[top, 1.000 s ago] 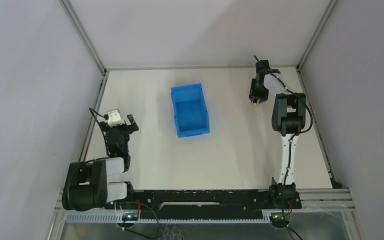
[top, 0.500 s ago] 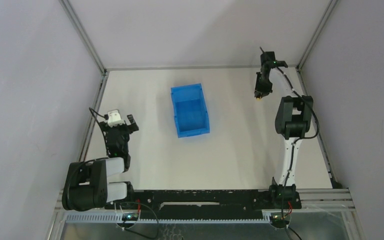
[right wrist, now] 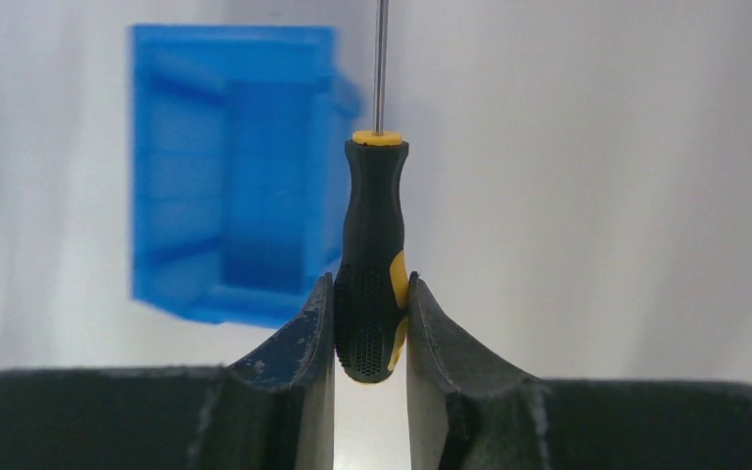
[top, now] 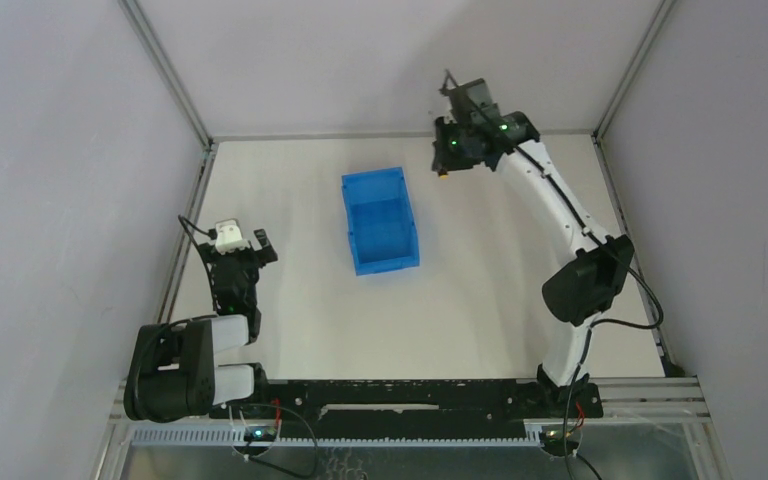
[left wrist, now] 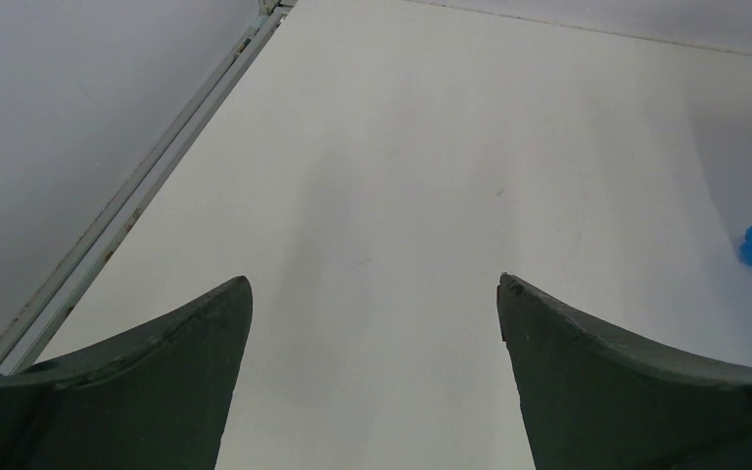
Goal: Put the screwdriver in the bin
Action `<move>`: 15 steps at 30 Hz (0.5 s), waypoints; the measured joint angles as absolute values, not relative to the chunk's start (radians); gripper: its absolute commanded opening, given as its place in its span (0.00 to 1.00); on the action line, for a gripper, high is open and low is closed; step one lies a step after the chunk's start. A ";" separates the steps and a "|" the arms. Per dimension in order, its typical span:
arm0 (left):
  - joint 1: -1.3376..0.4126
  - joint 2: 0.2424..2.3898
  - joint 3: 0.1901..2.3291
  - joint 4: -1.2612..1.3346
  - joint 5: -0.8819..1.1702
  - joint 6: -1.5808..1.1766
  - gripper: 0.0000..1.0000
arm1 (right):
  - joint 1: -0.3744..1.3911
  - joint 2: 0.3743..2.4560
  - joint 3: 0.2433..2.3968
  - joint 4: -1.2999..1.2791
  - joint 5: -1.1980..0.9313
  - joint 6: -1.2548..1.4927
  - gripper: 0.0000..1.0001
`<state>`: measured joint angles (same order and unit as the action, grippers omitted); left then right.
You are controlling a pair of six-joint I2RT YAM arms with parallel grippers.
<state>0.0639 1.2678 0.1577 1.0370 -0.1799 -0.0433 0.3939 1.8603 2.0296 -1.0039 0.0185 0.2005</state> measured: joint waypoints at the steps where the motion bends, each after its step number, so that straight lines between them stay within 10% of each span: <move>1: 0.064 1.268 0.158 1.037 -0.180 -0.043 1.00 | 0.429 1.860 2.035 -1.000 0.018 0.210 0.10; 15: 0.064 1.268 0.158 1.037 -0.180 -0.043 1.00 | 0.704 1.963 2.047 -0.912 0.101 0.313 0.13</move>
<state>0.0639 1.2678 0.1577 1.0370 -0.1799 -0.0433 0.7036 1.9633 2.0472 -0.9119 0.1009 0.3134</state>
